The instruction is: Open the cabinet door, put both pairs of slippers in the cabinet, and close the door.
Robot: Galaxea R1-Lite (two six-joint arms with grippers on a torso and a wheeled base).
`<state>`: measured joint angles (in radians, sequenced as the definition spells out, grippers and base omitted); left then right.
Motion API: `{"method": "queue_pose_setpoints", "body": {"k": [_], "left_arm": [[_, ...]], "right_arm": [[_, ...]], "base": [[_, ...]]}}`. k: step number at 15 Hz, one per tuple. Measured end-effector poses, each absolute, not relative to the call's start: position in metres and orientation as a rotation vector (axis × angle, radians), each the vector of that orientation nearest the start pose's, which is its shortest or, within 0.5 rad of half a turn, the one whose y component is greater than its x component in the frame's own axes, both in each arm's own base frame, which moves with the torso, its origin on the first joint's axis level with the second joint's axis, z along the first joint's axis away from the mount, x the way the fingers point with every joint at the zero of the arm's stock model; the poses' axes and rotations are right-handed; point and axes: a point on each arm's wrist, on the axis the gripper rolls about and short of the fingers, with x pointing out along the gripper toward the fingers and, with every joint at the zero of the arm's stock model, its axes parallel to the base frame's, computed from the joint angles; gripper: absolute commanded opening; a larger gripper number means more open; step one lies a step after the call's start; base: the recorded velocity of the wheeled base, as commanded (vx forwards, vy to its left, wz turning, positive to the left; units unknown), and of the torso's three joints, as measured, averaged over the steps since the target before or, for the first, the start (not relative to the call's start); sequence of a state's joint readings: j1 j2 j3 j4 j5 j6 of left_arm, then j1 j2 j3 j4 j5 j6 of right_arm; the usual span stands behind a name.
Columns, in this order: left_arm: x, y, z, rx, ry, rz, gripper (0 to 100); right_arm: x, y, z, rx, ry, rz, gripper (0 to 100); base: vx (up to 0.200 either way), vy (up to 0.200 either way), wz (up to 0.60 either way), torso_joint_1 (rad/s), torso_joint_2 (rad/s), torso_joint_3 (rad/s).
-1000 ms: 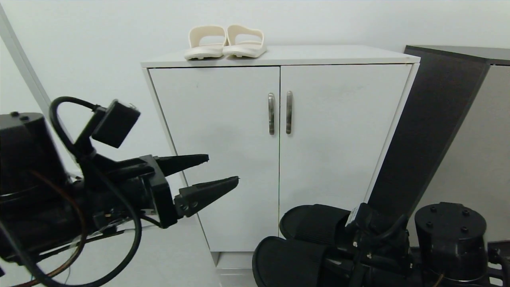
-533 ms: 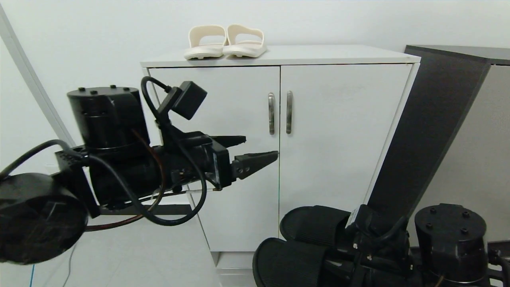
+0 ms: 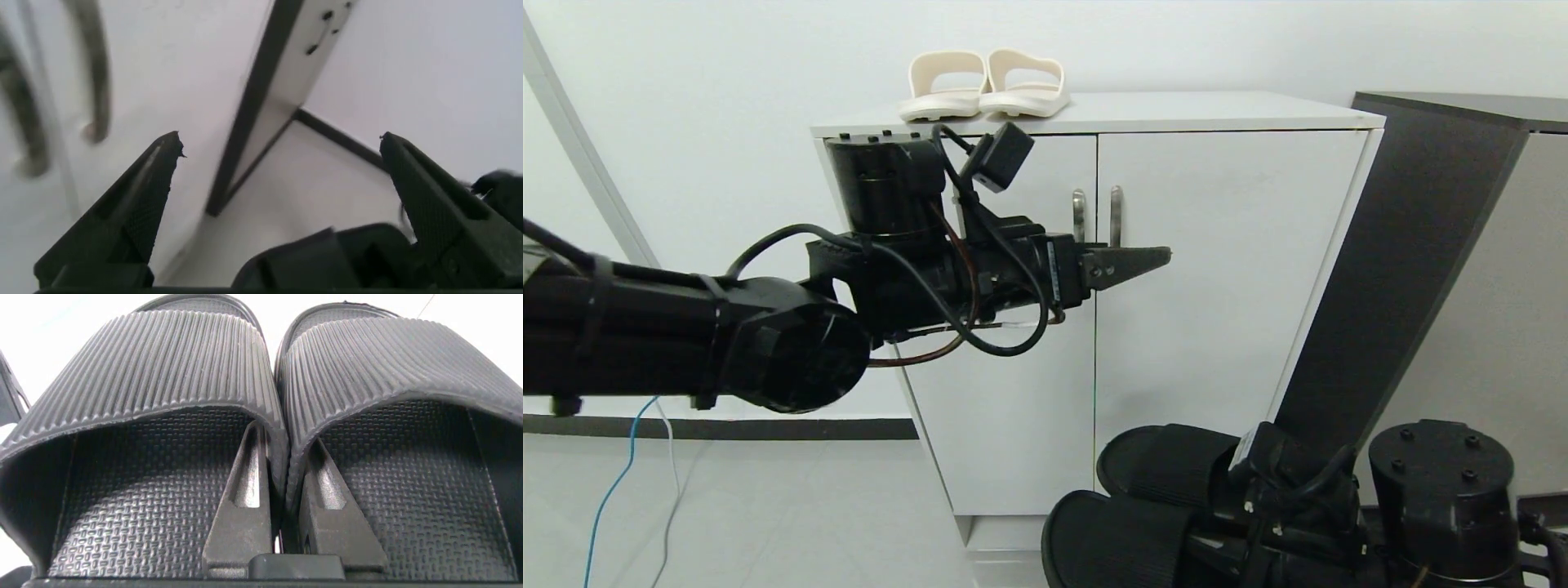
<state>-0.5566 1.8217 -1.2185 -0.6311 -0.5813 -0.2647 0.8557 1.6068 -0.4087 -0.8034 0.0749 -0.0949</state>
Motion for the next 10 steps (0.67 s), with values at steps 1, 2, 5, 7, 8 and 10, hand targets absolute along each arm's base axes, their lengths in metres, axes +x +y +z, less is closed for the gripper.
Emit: {"method": "queue_pose_setpoints", "body": {"k": [1, 2, 5, 7, 8, 10], "left_arm": [[0.305, -0.205, 0.258, -0.272, 0.137, -1.149, 100], [0.310, -0.208, 0.260, -0.305, 0.146, -1.154, 100], [0.324, -0.214, 0.258, -0.334, 0.145, -1.128, 100], [0.328, -0.220, 0.258, -0.342, 0.124, -1.042, 100], [0.327, -0.223, 0.258, -0.343, 0.119, -1.032, 100], [0.329, -0.224, 0.257, -0.342, 0.131, -1.024, 100]], "right_arm": [[0.156, 0.182, 0.125, -0.243, 0.335, 0.937, 0], [0.156, 0.182, 0.125, -0.243, 0.336, 0.937, 0], [0.156, 0.182, 0.125, -0.244, 0.338, 0.937, 0], [0.156, 0.182, 0.123, -0.244, 0.339, 0.937, 0], [0.156, 0.183, 0.122, -0.244, 0.339, 0.937, 0], [0.157, 0.183, 0.121, -0.241, 0.324, 0.935, 0]], "base": [[0.000, 0.000, 0.00, 0.000, 0.00, 0.000], [0.000, 0.000, 0.00, 0.000, 0.00, 0.000], [0.000, 0.000, 0.00, 0.000, 0.00, 0.000], [0.000, 0.000, 0.00, 0.000, 0.00, 0.000], [0.000, 0.000, 0.00, 0.000, 0.00, 0.000], [0.000, 0.000, 0.00, 0.000, 0.00, 0.000]]}}
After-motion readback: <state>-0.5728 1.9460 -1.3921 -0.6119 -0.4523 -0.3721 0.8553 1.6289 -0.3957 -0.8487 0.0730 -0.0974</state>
